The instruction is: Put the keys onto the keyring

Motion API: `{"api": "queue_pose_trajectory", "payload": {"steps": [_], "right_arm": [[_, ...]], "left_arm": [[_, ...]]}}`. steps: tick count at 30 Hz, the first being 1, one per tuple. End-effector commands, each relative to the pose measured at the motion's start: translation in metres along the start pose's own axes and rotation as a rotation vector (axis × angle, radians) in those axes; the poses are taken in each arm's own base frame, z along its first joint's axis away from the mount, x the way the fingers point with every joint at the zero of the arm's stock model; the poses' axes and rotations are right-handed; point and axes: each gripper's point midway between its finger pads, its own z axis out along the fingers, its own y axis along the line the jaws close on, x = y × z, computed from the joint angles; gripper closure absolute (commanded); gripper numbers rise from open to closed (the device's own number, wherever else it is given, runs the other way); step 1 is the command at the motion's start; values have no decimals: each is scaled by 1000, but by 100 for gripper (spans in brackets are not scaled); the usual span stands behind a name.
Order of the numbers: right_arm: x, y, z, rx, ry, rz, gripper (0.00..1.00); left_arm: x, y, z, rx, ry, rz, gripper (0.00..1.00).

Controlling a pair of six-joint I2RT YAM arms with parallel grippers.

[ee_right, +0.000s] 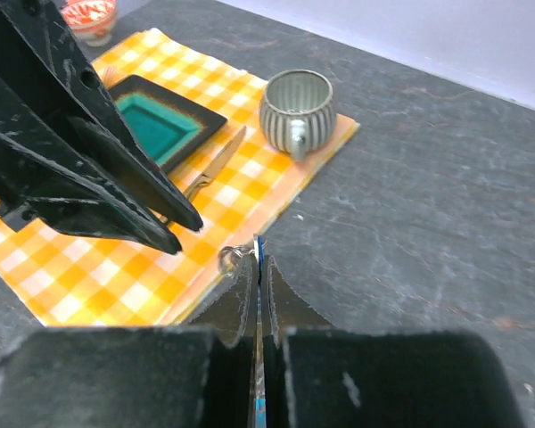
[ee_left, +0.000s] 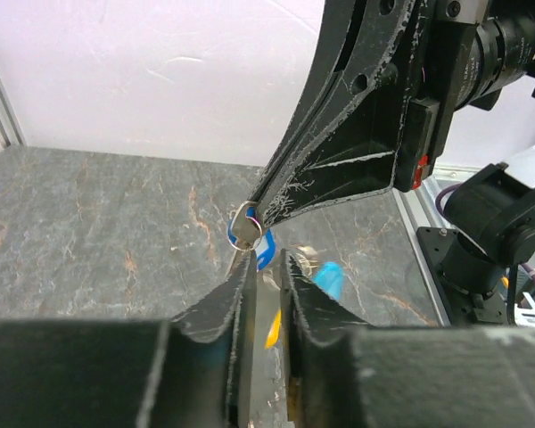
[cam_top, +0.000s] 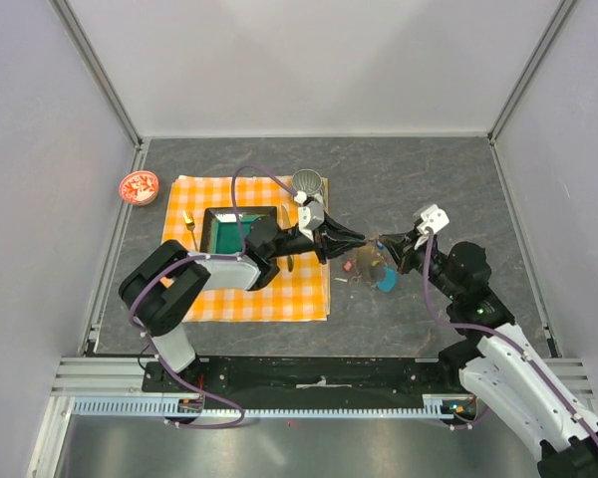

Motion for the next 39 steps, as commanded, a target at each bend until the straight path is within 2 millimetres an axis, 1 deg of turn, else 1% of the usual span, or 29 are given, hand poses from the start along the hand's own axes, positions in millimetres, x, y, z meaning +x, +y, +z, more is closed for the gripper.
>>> {"api": "queue_pose_trajectory", "payload": {"steps": [1,5,7,9,10,11,12,13,14,15,16,17,18,19,20,22,23,24,26,27,28,29,31,32,34,35,37,38,39], "right_arm": [[-36,-16,-8,92,-27,-80,100],[-34,-24,-7,132,4,-89,100],[-30,-27,-4,148,22,-75,100],[-24,-29,-2,154,36,-48,100],[-21,-29,-1,156,46,-44,100],[-21,-30,0,159,46,-44,100],[-23,-28,1,157,39,-16,100],[-24,-28,2,155,36,-9,100],[-27,-30,2,167,32,-10,100],[-35,-33,5,179,28,-17,100],[-36,-38,6,202,38,-20,100],[-45,-47,6,253,32,-23,100],[-39,-52,10,274,61,-19,100],[-36,-53,12,281,79,-4,100],[-34,-59,12,317,88,11,100],[-22,-65,11,362,120,54,100],[-10,-65,10,376,136,99,100],[-8,-66,6,399,127,126,100],[14,-68,-3,433,162,168,99],[15,-68,-8,455,144,215,96],[26,-69,-15,480,167,233,95],[40,-70,-20,500,189,258,93],[50,-67,-32,530,191,328,91],[62,-67,-37,543,208,350,90],[72,-61,-46,553,212,414,89],[83,-61,-50,565,231,436,85],[95,-57,-58,587,246,495,74],[103,-59,-62,612,257,510,65],[104,-59,-66,620,247,518,63]], "left_arm": [[-72,-7,11,71,-230,275,73],[-85,-2,13,51,-252,282,57],[-96,1,8,17,-261,295,54],[-90,7,2,-37,-216,275,50],[-105,9,-2,-81,-228,316,47],[-96,14,-6,-117,-177,295,42],[-90,17,-11,-152,-153,290,40],[-106,24,-19,-228,-164,317,39],[-106,30,-24,-282,-145,306,36],[-94,39,-31,-341,-75,264,34],[-95,52,-40,-438,-54,274,34],[-108,53,-47,-484,-59,279,34],[-93,62,-58,-552,20,234,33],[-95,76,-72,-669,38,217,32],[-107,76,-83,-724,36,207,32],[-100,79,-106,-839,89,144,31],[-98,78,-116,-876,94,120,29],[-115,68,-125,-897,39,88,28],[-106,64,-149,-980,55,26,21],[-123,53,-159,-999,-9,-12,20],[-125,51,-169,-1037,-18,-27,18],[-116,45,-180,-1061,22,-52,16],[-131,31,-198,-1095,-31,-92,11],[-120,26,-209,-1119,12,-116,9],[-129,10,-223,-1119,-24,-135,7],[-122,4,-232,-1133,3,-156,5],[-132,-10,-245,-1130,-30,-153,4],[-127,-15,-252,-1137,-8,-155,4],[-128,-19,-257,-1140,-13,-152,4]]}}
